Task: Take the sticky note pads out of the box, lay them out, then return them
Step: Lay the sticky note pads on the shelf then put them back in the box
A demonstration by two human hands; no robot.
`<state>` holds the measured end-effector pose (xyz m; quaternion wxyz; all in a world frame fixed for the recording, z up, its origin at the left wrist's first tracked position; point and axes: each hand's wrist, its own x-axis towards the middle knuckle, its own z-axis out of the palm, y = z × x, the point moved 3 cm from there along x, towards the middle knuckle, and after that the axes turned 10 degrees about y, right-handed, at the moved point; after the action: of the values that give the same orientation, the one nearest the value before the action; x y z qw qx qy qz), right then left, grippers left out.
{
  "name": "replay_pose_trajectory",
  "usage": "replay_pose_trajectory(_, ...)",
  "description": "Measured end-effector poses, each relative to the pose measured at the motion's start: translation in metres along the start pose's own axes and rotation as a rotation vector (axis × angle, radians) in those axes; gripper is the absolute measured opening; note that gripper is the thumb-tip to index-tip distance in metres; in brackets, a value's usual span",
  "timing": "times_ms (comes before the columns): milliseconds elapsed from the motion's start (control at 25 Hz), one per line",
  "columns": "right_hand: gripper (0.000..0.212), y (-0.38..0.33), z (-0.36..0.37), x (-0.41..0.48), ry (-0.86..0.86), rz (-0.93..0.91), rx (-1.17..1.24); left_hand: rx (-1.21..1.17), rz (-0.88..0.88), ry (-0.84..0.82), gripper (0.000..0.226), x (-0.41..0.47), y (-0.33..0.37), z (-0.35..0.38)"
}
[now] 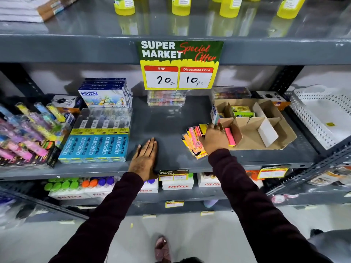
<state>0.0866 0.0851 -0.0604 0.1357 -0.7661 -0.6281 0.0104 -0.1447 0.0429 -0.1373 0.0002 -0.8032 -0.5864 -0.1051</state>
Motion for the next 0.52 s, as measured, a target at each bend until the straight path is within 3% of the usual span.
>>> replay_pose_trajectory(160,0.057,-0.009,-0.014,0.008,0.071,0.05,0.033,0.012,-0.021,0.006,0.122,-0.002,-0.002,0.001)
replay_pose_trajectory(400,0.021,-0.036,-0.033,0.024,-0.02,0.056,0.37,0.084,-0.057,-0.021,0.119,-0.003,-0.008,0.007)
replay_pose_trajectory(520,0.028,-0.055,-0.04,0.049,0.101,0.046,0.376,0.082,-0.039,0.02,0.116,-0.003,-0.009,0.008)
